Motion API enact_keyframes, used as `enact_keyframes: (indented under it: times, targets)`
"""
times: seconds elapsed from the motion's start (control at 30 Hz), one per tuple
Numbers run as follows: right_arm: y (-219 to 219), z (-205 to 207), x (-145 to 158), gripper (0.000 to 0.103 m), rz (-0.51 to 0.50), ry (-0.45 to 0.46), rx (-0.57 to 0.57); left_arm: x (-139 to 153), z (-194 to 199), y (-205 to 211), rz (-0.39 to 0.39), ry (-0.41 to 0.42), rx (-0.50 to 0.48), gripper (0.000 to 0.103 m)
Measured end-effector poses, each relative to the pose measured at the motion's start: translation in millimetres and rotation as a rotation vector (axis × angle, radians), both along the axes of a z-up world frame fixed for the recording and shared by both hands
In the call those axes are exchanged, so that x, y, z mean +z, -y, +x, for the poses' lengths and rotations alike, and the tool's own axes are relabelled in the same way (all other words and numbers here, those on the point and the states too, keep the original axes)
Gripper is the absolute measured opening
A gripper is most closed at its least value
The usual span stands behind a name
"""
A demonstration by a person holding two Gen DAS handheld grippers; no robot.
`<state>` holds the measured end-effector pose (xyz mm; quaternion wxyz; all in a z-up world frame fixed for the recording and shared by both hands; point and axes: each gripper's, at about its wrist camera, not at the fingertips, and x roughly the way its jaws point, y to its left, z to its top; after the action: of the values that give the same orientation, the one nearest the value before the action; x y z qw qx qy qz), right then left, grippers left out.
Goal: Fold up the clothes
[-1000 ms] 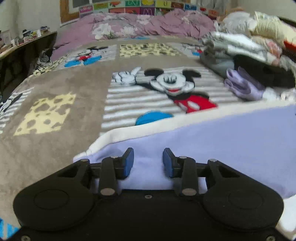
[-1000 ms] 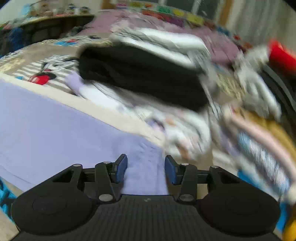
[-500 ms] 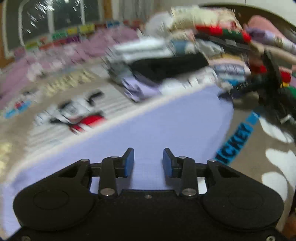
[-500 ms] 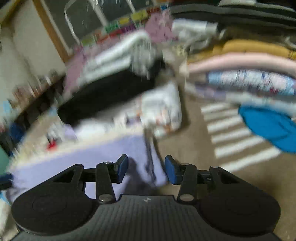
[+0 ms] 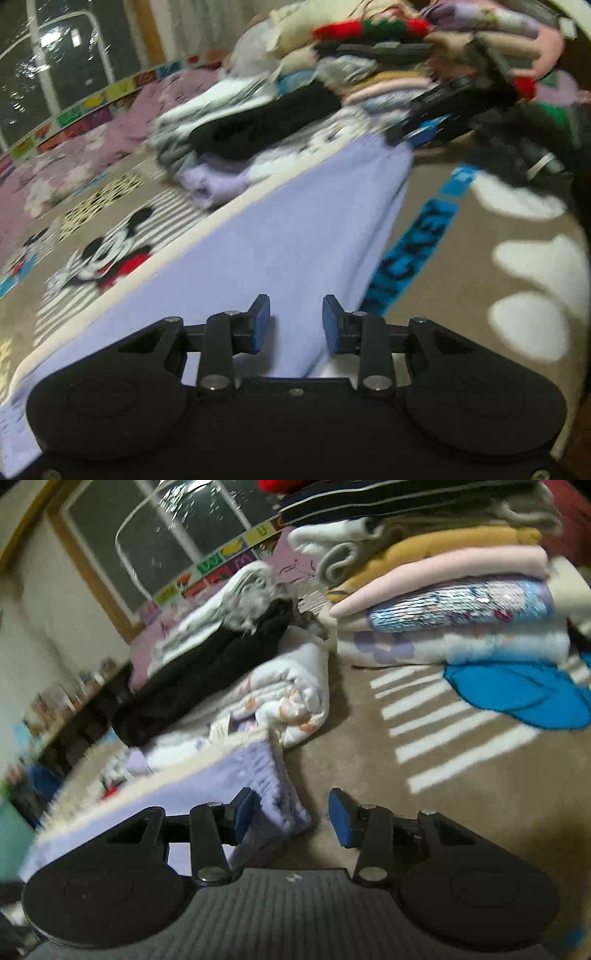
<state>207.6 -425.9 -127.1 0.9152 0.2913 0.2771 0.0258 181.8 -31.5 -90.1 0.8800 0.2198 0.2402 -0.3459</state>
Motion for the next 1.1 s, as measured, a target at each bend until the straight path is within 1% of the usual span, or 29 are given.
enact_keyframes:
  times: [0.07, 0.1, 0.13, 0.17, 0.2, 0.23, 0.27, 0.3, 0.37, 0.43, 0.5, 0.57, 0.6, 0.63, 0.67, 0.73, 0.8, 0.83, 0.9, 0.93, 1.03, 1.1]
  targets:
    - [4, -1, 2, 0.048, 0.028, 0.015, 0.004, -3, 0, 4, 0.004, -0.003, -0.008, 0.030]
    - [5, 0, 3, 0.048, 0.031, 0.022, 0.011, -7, 1, 7, 0.030, -0.038, -0.026, 0.030]
    - [2, 1, 2, 0.048, 0.013, 0.019, 0.016, -14, 2, 11, 0.063, -0.096, -0.054, 0.030]
    - [0, 4, 2, 0.048, -0.012, 0.013, 0.021, -19, -1, 11, 0.084, -0.073, -0.077, 0.030]
    - [-5, 8, 1, 0.048, -0.069, -0.016, 0.021, -17, 0, 10, 0.090, -0.072, -0.082, 0.030]
    - [-7, 10, 0, 0.048, -0.086, -0.021, 0.015, -10, 2, 8, 0.076, -0.083, -0.071, 0.030]
    - [-8, 12, -1, 0.048, -0.103, -0.027, 0.010, -5, 2, 4, 0.045, -0.062, -0.066, 0.030]
    - [-9, 13, -2, 0.048, -0.115, -0.030, 0.004, 1, 2, 0, 0.013, -0.040, -0.063, 0.030]
    - [-5, 11, 0, 0.050, -0.079, -0.004, -0.009, 4, 9, -9, -0.062, -0.064, -0.039, 0.030]
    - [5, 2, 3, 0.052, 0.007, 0.025, -0.036, 6, 18, -19, -0.131, -0.084, 0.026, 0.030]
    - [9, -8, 5, 0.055, 0.083, 0.018, -0.051, 11, 25, -31, -0.209, -0.101, 0.093, 0.030]
    - [7, -15, 2, 0.060, 0.163, -0.006, -0.056, 20, 32, -48, -0.309, -0.131, 0.179, 0.031]
    - [3, -17, -1, 0.064, 0.204, -0.025, -0.054, 24, 31, -57, -0.356, -0.143, 0.218, 0.035]
    - [0, -19, -4, 0.065, 0.245, -0.044, -0.053, 28, 30, -66, -0.403, -0.155, 0.257, 0.047]
    - [-4, -21, -7, 0.065, 0.279, -0.060, -0.052, 31, 29, -76, -0.449, -0.166, 0.296, 0.049]
    - [-14, -22, -9, 0.066, 0.269, -0.051, -0.067, 39, 21, -88, -0.502, -0.187, 0.381, 0.049]
    - [-20, -20, -11, 0.071, 0.279, -0.039, -0.080, 41, 8, -111, -0.584, -0.201, 0.517, 0.049]
    - [-21, -19, -13, 0.071, 0.291, -0.031, -0.085, 40, 2, -126, -0.637, -0.221, 0.586, 0.049]
    - [-20, -15, -17, 0.071, 0.316, 0.001, -0.099, 32, -13, -162, -0.768, -0.271, 0.718, 0.049]
    - [-19, -14, -18, 0.069, 0.320, 0.008, -0.102, 25, -20, -179, -0.832, -0.296, 0.775, 0.049]
    - [-19, -11, -21, 0.069, 0.320, 0.033, -0.105, 3, -31, -219, -0.978, -0.385, 0.901, 0.049]
    - [-21, -10, -21, 0.069, 0.306, 0.052, -0.101, -6, -31, -231, -1.037, -0.413, 0.940, 0.050]
